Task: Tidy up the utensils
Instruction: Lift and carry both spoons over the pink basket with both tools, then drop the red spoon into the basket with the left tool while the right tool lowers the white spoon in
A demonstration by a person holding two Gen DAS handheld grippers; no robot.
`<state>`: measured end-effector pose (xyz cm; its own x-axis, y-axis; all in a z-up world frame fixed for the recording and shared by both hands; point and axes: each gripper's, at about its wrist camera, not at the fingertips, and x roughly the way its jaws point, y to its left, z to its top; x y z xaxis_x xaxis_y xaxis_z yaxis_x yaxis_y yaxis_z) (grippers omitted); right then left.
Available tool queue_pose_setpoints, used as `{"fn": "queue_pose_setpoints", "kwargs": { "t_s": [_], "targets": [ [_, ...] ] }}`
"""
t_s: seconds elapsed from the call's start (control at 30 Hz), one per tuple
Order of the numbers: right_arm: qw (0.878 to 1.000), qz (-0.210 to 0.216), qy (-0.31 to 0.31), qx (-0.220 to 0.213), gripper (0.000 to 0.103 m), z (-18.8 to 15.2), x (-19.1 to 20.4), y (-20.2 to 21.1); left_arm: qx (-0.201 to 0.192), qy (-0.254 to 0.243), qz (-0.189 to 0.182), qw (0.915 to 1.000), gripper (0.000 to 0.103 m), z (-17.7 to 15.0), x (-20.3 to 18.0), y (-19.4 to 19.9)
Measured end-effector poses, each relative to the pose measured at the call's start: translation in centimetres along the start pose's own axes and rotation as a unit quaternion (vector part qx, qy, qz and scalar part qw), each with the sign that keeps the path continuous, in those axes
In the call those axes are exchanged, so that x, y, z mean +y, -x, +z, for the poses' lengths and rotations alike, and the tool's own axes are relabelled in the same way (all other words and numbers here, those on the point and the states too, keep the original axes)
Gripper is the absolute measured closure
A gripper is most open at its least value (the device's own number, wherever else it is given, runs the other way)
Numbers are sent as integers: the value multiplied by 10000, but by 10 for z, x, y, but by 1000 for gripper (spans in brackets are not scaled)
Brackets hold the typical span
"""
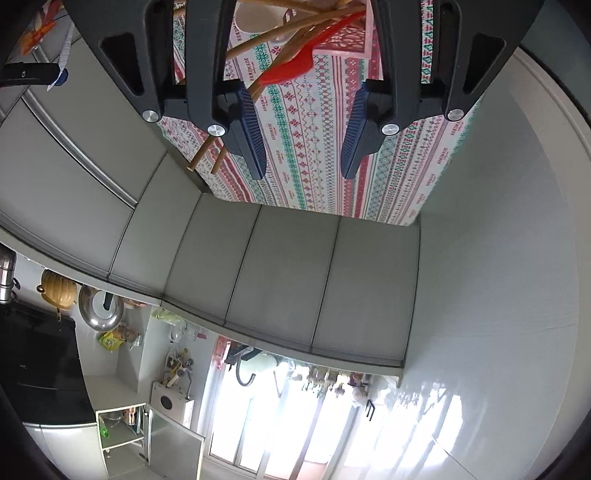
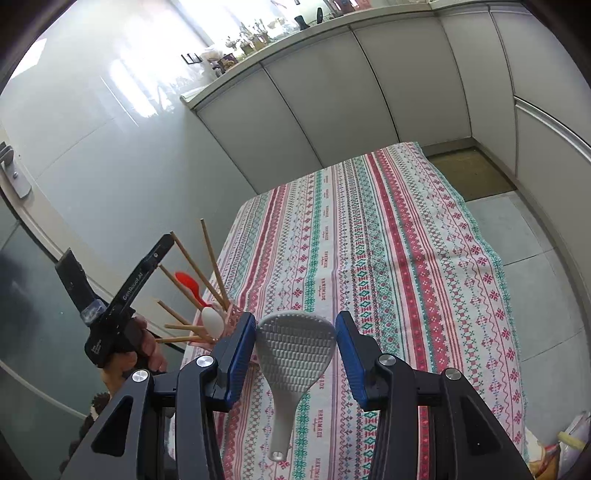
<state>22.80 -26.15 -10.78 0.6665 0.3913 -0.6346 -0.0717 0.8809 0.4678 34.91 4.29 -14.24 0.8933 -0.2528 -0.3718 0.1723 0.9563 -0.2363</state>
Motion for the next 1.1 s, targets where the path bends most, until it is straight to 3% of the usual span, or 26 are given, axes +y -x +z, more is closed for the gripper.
{"fn": "queue_pose_setpoints", "kwargs": {
  "t_s": [0.07,0.23,0.47,0.63,0.77,0.87,1.03,1.1],
  "targets": [
    [10000,25,37,-42,58,1,5,2,119,-36,17,9999,43,3,-2,10],
    [9996,118,81,-245,58,5,23,10,553,-72,196,9983,29,11,-7,45],
    [9970,166,307,-686,58,11,61,25,1255,-26,525,9907,22,16,-9,97],
    [9912,276,539,-1179,58,19,100,44,1988,24,845,9764,21,9,10,124],
    [9844,321,787,-1543,58,23,136,45,2254,126,1016,9689,21,-8,32,143],
    [9782,231,1038,-1785,58,20,164,31,2422,180,1101,9638,21,-18,46,151],
    [9754,45,1263,-1804,58,13,198,-24,2573,4,1338,9570,21,-26,63,148],
    [9739,-99,1379,-1801,58,9,203,-49,2801,20,1408,9496,21,-36,72,140]
  ]
}}
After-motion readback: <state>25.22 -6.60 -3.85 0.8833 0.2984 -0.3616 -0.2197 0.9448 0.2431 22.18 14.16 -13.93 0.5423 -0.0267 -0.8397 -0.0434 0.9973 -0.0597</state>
